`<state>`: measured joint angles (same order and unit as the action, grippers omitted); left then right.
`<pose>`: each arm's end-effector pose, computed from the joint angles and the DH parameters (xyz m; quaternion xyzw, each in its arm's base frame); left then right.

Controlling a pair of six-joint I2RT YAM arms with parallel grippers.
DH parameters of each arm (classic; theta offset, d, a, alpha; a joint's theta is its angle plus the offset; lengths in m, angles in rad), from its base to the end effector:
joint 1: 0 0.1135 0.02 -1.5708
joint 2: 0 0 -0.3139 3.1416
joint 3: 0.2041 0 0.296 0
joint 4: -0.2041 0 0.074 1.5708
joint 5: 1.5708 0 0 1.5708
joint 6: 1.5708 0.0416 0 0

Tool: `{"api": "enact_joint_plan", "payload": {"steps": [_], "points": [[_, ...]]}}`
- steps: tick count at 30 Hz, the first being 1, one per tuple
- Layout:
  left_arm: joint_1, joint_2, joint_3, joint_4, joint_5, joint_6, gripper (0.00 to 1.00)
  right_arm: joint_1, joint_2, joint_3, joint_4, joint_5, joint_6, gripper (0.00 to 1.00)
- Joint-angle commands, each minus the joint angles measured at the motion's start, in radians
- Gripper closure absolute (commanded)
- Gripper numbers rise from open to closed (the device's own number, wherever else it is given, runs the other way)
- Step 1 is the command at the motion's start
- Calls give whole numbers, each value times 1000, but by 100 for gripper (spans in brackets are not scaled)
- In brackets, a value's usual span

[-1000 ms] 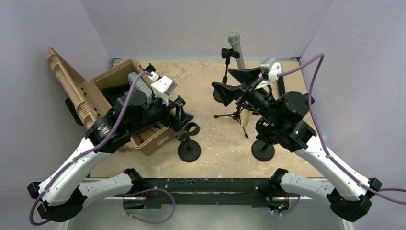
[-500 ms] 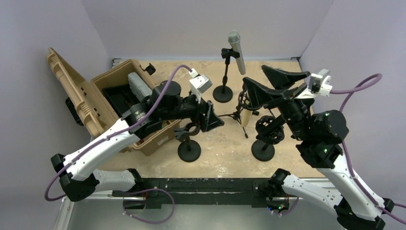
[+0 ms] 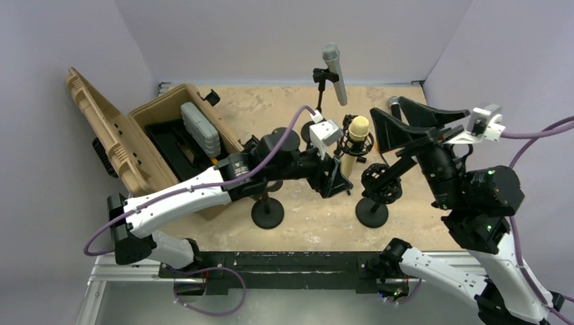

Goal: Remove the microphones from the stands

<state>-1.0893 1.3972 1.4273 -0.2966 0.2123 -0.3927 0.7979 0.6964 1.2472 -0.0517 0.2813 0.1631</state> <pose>0.1609 -0.3270 0.4612 0.3302 0.7209 -0.4695 0.3884 0.0745 0.0598 0.5722 -0.0433 0.5179 0.3300 0.7880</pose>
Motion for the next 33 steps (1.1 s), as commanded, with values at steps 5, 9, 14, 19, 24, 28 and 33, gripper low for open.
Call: {"api": "enact_joint_plan", "payload": {"steps": [5,9,14,19,24,28,33], "points": [[-150,82,89,54,-209,106,27,0,12,191,-317,406,272,19],[-150,82,86,37,-209,104,26,1,-2,235,-466,478,404,19],[-150,48,55,36,-234,99,26,0,8,294,-659,528,530,11],[-150,-3,10,54,-235,87,26,1,-37,269,-694,502,575,1],[-150,-39,-36,75,-239,71,26,0,-54,204,-693,567,587,1],[-150,-41,-40,80,-219,81,26,0,-77,186,-693,608,568,1],[-150,25,86,41,-136,110,24,0,-136,199,-693,623,541,1]]}}
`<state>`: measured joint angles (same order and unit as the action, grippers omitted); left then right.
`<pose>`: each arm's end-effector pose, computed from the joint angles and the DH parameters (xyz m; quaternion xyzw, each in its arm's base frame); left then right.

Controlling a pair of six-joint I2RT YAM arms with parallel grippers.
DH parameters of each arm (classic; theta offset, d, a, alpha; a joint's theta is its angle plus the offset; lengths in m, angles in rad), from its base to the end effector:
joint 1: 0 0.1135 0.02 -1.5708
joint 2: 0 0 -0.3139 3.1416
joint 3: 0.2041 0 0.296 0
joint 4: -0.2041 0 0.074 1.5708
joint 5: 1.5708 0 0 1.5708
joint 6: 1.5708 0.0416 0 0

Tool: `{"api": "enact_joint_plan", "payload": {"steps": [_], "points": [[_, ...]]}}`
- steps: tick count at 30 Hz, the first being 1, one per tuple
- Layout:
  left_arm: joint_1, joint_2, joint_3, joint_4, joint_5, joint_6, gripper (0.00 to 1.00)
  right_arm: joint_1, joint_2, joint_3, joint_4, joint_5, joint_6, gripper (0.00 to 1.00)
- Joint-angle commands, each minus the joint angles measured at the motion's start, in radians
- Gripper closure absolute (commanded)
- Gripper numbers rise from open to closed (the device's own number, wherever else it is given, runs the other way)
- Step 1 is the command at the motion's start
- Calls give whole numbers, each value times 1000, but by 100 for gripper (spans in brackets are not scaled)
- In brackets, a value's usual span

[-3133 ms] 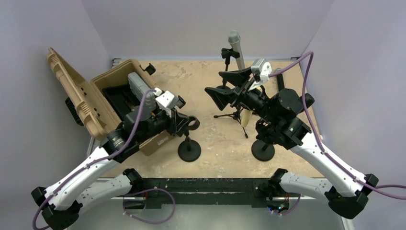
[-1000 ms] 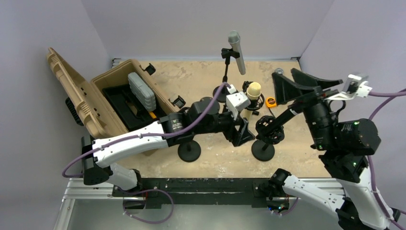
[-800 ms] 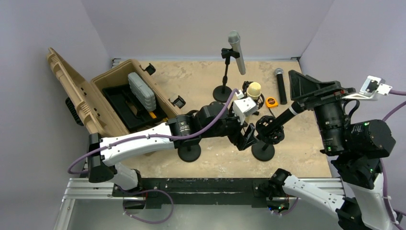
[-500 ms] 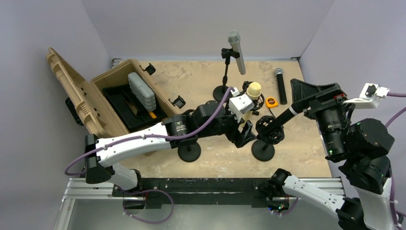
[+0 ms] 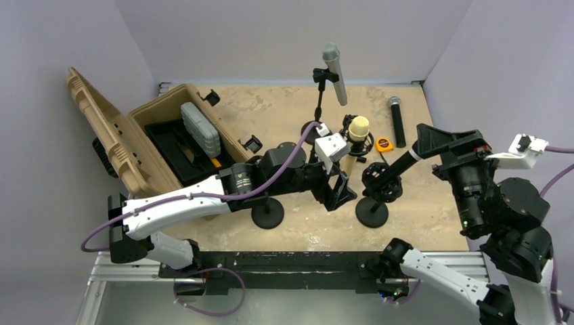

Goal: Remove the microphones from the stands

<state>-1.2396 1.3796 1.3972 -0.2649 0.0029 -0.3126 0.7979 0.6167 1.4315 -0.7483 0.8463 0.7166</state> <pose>0.1173 -0.3416 0.4585 0.3535 0.7053 -0.4313 0.4377 0.0366 -0.0071 0.5538 0.2743 0.6346 0.2535 0.6766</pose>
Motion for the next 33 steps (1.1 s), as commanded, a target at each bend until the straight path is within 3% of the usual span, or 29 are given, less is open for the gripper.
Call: {"api": "enact_joint_plan", "payload": {"steps": [1,6,17,25,33], "points": [[0,70,163,-16,86,39,24,0,-65,25,6,58,-10,1],[-6,191,355,-68,131,78,23,0,-85,72,81,-13,-68,1],[-24,530,819,-274,4,123,23,0,-152,89,207,-82,-174,1],[-30,616,868,-247,-39,121,22,1,-181,73,188,-108,-172,1],[-30,649,865,-191,-77,111,35,1,-205,60,188,-148,-161,1]]}}
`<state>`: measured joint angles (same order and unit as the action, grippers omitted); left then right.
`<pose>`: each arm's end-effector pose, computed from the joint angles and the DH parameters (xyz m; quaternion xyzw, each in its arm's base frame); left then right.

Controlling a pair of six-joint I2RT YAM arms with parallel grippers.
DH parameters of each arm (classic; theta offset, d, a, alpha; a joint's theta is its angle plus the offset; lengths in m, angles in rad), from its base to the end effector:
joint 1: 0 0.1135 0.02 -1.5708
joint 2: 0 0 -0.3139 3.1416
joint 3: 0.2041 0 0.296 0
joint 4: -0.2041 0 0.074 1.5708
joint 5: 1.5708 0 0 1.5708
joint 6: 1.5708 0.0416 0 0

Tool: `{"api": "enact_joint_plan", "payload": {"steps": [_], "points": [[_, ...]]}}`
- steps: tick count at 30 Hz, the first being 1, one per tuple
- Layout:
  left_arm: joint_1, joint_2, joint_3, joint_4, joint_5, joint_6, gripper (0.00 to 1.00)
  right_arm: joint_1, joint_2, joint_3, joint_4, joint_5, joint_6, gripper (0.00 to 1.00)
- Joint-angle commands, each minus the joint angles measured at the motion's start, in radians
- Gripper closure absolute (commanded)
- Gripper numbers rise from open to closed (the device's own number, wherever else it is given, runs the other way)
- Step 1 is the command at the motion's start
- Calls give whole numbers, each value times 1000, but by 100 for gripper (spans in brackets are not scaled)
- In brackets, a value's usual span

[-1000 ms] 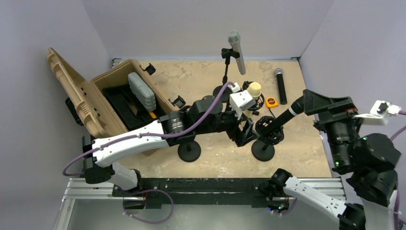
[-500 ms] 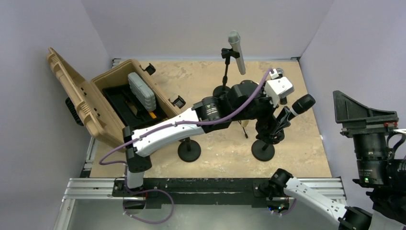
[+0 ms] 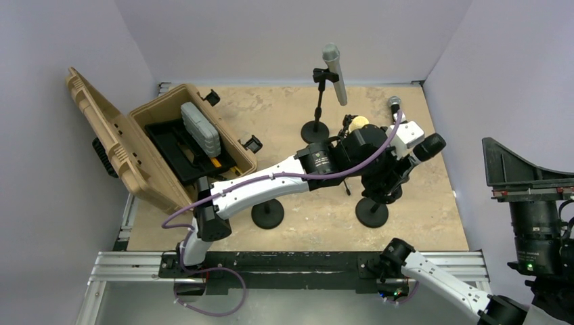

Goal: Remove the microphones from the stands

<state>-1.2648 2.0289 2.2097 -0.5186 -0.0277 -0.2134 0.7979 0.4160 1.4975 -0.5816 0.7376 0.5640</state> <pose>0.1644 -0.5167 0.4679 0.4025 0.7097 -0.3811 0.4349 -0.0441 -0.0853 0.5746 0.2524 0.5088 0.3621 0.7391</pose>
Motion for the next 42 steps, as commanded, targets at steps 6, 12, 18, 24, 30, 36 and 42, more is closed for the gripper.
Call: {"api": "enact_joint_plan", "payload": {"steps": [6,12,18,24,30,36,42], "points": [[-5,-6,47,107,-53,27,60,0,-1,2,24,-50,-13,1],[-5,-12,81,145,-21,56,67,0,-5,-8,35,-60,-16,1],[-5,-17,97,223,83,90,67,1,-11,-12,35,-56,-16,1],[-1,-48,172,241,138,72,73,0,-15,-26,32,-94,-34,1],[55,-157,103,293,310,-70,80,0,-44,-71,156,-338,-169,1],[131,-253,-27,305,485,-204,100,1,-3,-119,278,-466,-181,2],[132,-357,-164,297,508,-173,100,0,116,-143,353,-503,-142,5]]}}
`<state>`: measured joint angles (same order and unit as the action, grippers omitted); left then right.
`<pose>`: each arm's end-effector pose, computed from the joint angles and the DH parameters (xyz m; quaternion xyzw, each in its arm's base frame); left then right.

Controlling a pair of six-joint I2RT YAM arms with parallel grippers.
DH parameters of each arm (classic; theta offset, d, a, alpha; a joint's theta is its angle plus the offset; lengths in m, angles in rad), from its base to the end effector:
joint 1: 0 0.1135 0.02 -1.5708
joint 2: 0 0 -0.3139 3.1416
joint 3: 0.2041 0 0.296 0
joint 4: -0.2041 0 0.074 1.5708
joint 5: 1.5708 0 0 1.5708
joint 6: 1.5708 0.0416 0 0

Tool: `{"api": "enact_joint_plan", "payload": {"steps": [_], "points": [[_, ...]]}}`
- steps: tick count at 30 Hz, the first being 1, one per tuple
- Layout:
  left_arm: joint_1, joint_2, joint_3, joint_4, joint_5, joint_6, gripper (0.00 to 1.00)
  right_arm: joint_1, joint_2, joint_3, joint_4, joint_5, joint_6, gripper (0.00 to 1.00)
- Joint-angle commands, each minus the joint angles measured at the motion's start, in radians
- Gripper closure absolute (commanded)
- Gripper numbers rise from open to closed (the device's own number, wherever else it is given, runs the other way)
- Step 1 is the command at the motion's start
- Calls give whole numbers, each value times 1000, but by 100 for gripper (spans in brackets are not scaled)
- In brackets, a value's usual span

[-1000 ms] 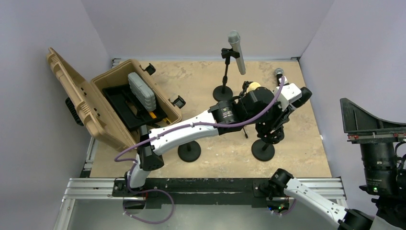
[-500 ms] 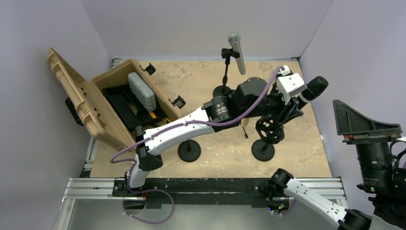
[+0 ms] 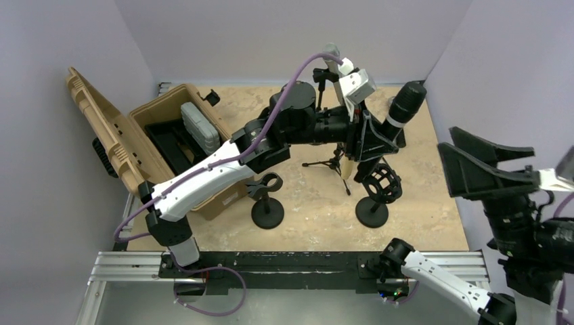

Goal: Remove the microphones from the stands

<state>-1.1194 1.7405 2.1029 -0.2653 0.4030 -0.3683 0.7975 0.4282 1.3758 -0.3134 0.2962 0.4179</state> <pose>0.1749 -0.3981 0.5926 0.3794 0.5581 -0.5903 0.4429 -0.0286 -0.0467 0.5816 0.0451 0.4633 0.4493 0.7626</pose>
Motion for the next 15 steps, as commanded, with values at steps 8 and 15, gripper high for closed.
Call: {"api": "enact_joint_plan", "payload": {"steps": [8,15], "points": [[-14,-163,-163,17,74,38,100,0,243,-26,160,-143,16,14],[-3,-199,-194,-20,49,77,100,1,256,-68,207,-178,18,34]]}}
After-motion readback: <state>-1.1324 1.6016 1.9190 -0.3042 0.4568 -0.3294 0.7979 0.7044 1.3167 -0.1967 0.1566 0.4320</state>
